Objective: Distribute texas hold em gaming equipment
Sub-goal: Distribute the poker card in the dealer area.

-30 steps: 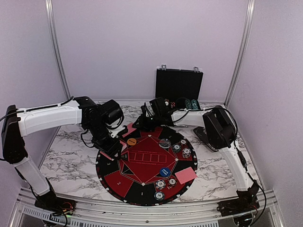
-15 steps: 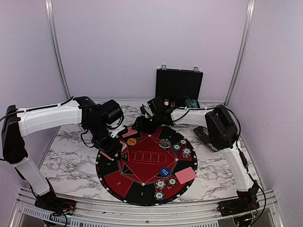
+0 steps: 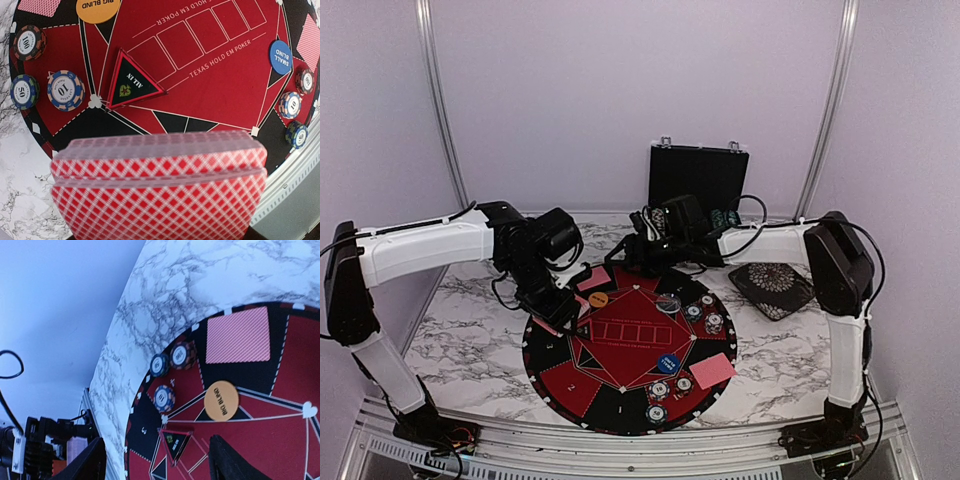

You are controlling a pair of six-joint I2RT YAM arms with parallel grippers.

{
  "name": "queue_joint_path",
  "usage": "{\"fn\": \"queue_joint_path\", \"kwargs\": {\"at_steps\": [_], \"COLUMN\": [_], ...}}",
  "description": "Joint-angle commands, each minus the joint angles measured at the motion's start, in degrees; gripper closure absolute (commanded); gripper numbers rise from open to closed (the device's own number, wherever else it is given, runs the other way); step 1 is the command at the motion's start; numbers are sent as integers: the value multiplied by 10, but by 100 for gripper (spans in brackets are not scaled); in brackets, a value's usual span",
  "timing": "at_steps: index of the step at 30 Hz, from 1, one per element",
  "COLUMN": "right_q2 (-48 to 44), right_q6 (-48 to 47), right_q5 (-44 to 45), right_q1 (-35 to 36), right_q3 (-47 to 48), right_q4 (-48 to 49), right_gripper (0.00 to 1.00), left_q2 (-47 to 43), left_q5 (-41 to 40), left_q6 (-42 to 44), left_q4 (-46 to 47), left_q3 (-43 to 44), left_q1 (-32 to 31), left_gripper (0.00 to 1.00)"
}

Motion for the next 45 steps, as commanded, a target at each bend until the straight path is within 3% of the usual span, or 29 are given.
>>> {"fn": "queue_joint_path", "kwargs": {"at_steps": [1, 15, 45], "right_q2": [-43, -61, -24], "right_q6": [58, 154, 248], "right_q5": [-77, -133, -162], "right_q1": [3, 41, 88], "right_q3": [-52, -147, -169], "right_q4": [97, 236, 363], "right_gripper": [32, 32, 36], "left_q2": [11, 39, 43], "left_q5": [4, 12, 9], "left_q6": [-1, 0, -4], "left_q4": [-9, -11, -13], "left_q3": [26, 49, 64], "left_q1": [-1, -10, -12], "left_gripper": [50, 50, 50]}}
